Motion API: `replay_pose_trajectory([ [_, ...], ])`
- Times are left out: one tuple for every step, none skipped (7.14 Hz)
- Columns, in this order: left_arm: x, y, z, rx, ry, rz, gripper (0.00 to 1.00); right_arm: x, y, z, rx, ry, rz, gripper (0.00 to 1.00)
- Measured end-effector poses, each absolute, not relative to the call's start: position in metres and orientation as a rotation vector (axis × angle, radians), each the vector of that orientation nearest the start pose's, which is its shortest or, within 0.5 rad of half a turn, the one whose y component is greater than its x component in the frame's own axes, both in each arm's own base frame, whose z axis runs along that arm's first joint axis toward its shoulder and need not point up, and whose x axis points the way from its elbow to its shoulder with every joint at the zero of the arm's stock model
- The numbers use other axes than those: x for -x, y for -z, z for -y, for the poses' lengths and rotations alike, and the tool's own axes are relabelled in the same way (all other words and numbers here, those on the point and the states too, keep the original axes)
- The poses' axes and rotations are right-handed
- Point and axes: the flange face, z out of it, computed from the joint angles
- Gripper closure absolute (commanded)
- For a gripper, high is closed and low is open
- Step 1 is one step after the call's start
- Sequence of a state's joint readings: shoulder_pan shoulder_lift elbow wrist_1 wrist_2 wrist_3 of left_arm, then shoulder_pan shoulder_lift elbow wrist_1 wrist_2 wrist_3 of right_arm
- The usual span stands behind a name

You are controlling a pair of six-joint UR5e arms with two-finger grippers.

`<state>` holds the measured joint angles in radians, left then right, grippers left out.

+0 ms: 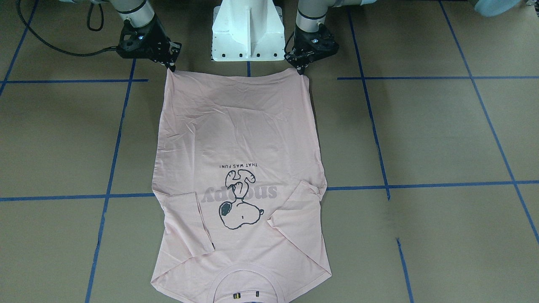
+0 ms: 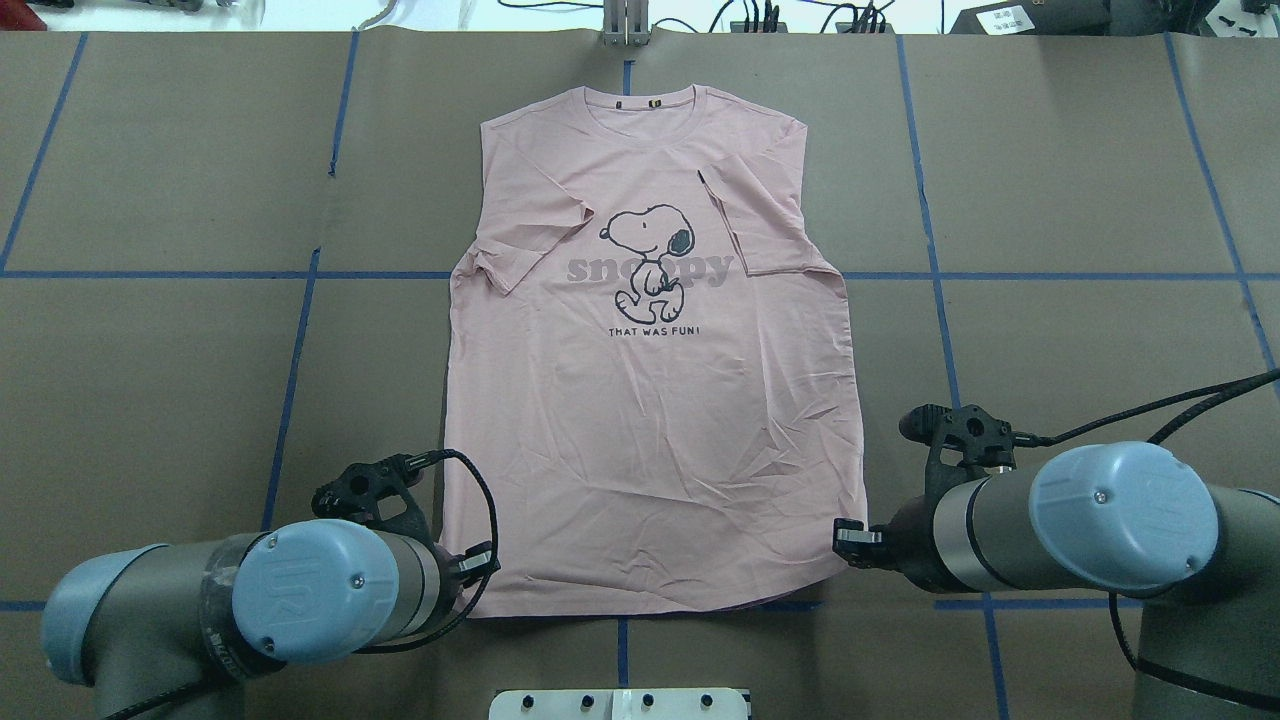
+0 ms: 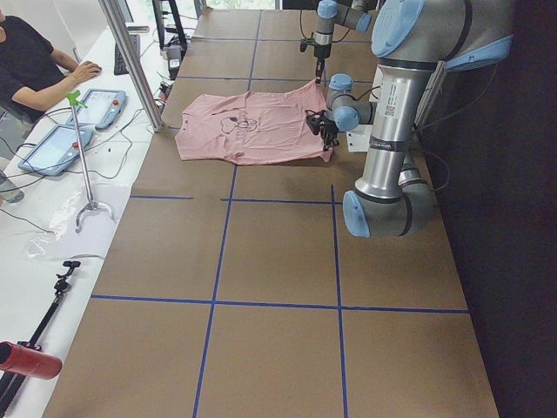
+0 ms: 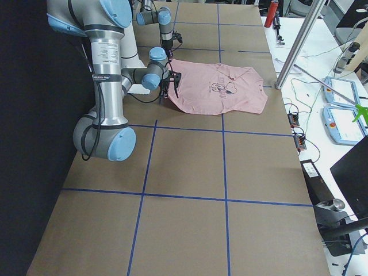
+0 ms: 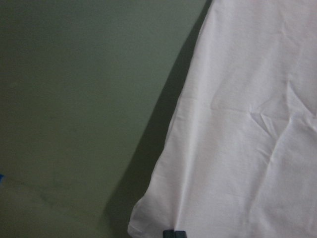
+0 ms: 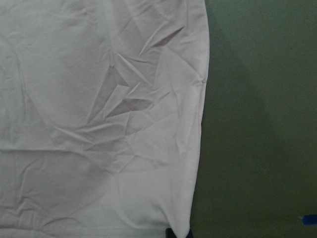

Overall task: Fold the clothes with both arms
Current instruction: 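Grasp both hem corners with the left and right grippers, then lift the hem with both grippers and fold it toward the collar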

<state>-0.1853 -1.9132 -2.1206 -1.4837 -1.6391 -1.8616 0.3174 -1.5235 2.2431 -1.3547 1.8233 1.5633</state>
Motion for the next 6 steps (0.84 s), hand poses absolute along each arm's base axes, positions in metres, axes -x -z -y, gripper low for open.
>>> replay_pose_trajectory([
  [-0.488,-0.245,0.212,0.120,0.406,-0.804,1.00,0.386,-0.299,0.236,0.121,-0.143,0.973,1.00],
  [-0.482,-0.237,0.198,0.133,0.384,-0.804,1.00,0.374,-0.293,0.225,0.182,-0.106,0.990,1.00],
  [-0.478,-0.230,0.181,0.149,0.357,-0.804,1.00,0.357,-0.285,0.211,0.248,-0.062,1.010,1.00],
  [-0.475,-0.224,0.166,0.166,0.337,-0.802,1.00,0.338,-0.275,0.197,0.298,-0.022,1.031,1.00],
  [-0.472,-0.221,0.157,0.176,0.329,-0.797,1.00,0.324,-0.266,0.189,0.321,0.000,1.047,1.00],
  [-0.469,-0.219,0.156,0.178,0.328,-0.797,1.00,0.320,-0.260,0.188,0.321,0.005,1.063,1.00],
])
